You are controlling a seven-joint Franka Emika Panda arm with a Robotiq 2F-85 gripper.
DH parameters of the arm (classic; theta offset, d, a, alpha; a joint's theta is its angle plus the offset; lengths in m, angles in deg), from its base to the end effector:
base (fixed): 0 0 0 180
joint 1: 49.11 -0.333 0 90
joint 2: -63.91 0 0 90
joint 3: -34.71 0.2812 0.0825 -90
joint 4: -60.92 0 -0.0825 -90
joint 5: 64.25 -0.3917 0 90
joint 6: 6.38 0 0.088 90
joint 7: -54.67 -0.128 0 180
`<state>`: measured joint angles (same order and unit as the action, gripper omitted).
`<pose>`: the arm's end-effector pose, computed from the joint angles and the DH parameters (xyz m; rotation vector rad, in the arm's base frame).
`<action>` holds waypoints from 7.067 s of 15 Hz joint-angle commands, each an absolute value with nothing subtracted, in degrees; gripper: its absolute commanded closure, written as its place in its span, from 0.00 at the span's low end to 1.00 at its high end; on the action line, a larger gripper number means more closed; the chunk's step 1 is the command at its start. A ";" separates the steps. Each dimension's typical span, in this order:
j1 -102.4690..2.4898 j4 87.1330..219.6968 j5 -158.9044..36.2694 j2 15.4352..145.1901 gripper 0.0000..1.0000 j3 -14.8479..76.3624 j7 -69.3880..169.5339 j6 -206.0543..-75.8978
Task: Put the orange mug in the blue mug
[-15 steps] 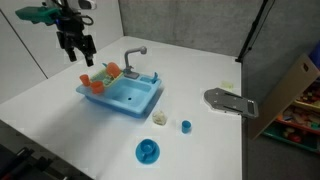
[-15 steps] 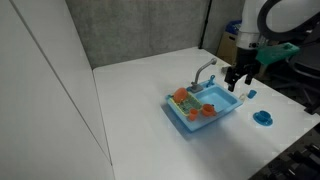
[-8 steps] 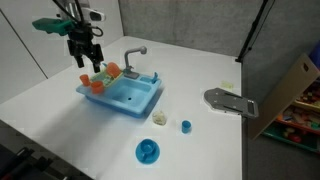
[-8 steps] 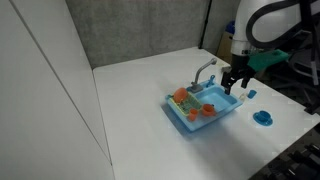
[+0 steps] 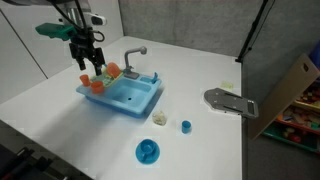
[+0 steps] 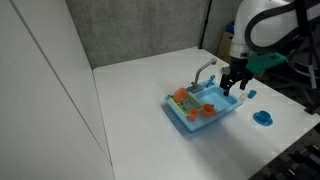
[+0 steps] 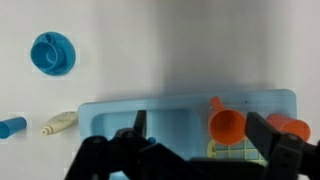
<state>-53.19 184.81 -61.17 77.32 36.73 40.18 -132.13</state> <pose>0.5296 0.0542 0.2126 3.0553 -0.1694 -0.2952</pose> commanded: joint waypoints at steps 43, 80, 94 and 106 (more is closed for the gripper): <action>-59.24 179.69 -58.98 96.09 0.00 32.54 39.03 -153.53; -45.01 187.27 -62.33 87.15 0.96 24.22 38.65 -146.15; -40.62 187.12 -64.91 88.49 0.94 23.33 40.95 -145.39; -36.79 189.40 -67.63 88.59 0.97 23.65 46.96 -150.65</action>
